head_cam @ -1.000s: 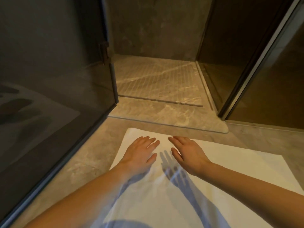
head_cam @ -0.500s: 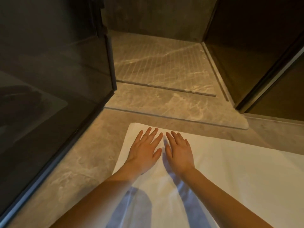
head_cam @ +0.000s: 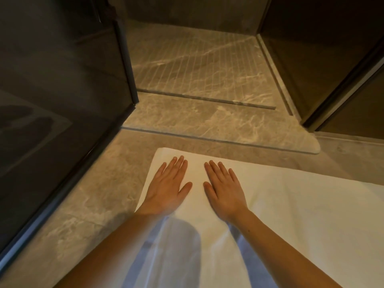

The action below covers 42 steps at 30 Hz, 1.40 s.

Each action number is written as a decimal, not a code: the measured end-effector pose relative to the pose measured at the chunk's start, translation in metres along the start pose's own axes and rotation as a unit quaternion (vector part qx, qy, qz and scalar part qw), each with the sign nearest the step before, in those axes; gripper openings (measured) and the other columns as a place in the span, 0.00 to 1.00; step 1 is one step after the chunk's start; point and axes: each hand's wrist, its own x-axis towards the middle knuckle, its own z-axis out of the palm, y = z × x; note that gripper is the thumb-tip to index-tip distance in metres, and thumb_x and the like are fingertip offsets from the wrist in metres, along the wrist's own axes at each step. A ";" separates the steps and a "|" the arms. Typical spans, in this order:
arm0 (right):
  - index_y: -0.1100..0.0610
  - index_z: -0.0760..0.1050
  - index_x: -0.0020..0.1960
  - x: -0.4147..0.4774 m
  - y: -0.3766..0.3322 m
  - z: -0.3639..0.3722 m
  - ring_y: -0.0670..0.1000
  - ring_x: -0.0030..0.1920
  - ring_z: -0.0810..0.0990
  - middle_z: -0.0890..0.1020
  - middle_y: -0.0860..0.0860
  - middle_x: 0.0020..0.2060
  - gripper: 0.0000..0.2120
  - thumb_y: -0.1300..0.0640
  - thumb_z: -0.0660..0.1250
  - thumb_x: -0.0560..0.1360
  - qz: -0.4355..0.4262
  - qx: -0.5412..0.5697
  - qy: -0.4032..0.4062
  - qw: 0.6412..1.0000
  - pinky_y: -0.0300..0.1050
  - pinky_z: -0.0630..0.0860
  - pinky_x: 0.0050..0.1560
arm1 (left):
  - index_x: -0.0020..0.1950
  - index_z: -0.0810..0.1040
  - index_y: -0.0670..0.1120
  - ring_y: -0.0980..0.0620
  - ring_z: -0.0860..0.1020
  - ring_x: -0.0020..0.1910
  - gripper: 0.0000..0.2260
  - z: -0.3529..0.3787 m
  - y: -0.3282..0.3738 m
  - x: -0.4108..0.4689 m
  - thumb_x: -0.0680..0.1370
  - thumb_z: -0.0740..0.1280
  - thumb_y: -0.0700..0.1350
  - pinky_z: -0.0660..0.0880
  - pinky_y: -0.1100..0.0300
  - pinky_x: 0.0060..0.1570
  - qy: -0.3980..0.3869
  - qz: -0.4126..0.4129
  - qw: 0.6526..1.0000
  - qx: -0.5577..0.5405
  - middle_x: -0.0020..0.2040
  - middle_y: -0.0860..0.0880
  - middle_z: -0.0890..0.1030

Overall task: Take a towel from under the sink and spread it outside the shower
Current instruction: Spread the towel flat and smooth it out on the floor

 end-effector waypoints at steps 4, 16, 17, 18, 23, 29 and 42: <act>0.47 0.39 0.78 -0.003 0.002 0.000 0.45 0.77 0.37 0.43 0.43 0.78 0.30 0.39 0.33 0.79 0.000 0.003 -0.002 1.000 0.45 0.33 0.74 | 0.79 0.45 0.48 0.56 0.40 0.77 0.30 -0.002 -0.008 -0.012 0.81 0.47 0.60 0.38 0.57 0.75 0.010 -0.004 1.000 -0.006 0.80 0.51 0.45; 0.48 0.41 0.79 0.011 -0.032 0.007 0.47 0.78 0.41 0.47 0.45 0.79 0.28 0.42 0.41 0.81 -0.012 0.009 0.002 1.000 0.48 0.36 0.76 | 0.79 0.40 0.49 0.59 0.34 0.74 0.30 -0.012 -0.036 -0.025 0.81 0.45 0.59 0.35 0.56 0.74 -0.018 -0.048 0.999 0.006 0.78 0.53 0.39; 0.49 0.41 0.79 0.012 -0.033 0.005 0.47 0.78 0.40 0.46 0.45 0.79 0.28 0.43 0.42 0.82 -0.007 0.009 -0.006 1.000 0.48 0.36 0.76 | 0.79 0.41 0.49 0.59 0.35 0.74 0.29 -0.013 -0.031 -0.025 0.82 0.46 0.58 0.34 0.56 0.74 -0.011 -0.048 0.999 0.007 0.79 0.53 0.41; 0.50 0.41 0.79 0.016 -0.036 0.003 0.48 0.78 0.40 0.45 0.46 0.79 0.29 0.44 0.42 0.82 0.001 0.010 -0.015 1.000 0.49 0.36 0.76 | 0.79 0.41 0.49 0.59 0.35 0.74 0.28 -0.013 -0.026 -0.022 0.82 0.46 0.56 0.32 0.57 0.73 0.002 -0.039 0.999 0.011 0.79 0.52 0.42; 0.55 0.43 0.79 0.041 -0.064 0.003 0.50 0.78 0.42 0.46 0.50 0.79 0.27 0.51 0.44 0.83 0.016 0.017 -0.021 1.000 0.50 0.39 0.77 | 0.78 0.41 0.48 0.55 0.40 0.77 0.24 -0.007 -0.004 0.001 0.83 0.45 0.49 0.33 0.58 0.73 0.022 0.017 0.999 0.024 0.80 0.51 0.46; 0.49 0.44 0.80 0.032 -0.045 0.011 0.48 0.78 0.42 0.48 0.46 0.79 0.27 0.45 0.43 0.82 -0.009 0.013 0.005 1.000 0.47 0.38 0.76 | 0.79 0.42 0.48 0.59 0.37 0.75 0.26 -0.005 -0.024 -0.008 0.83 0.45 0.54 0.34 0.59 0.74 0.020 -0.012 1.000 -0.007 0.80 0.51 0.43; 0.54 0.49 0.79 -0.014 0.068 -0.013 0.49 0.78 0.49 0.53 0.49 0.79 0.31 0.43 0.39 0.80 0.118 -0.015 0.036 0.992 0.48 0.44 0.76 | 0.79 0.45 0.44 0.54 0.42 0.78 0.30 -0.004 -0.055 -0.013 0.81 0.43 0.58 0.39 0.59 0.74 0.014 -0.068 0.998 -0.005 0.80 0.47 0.44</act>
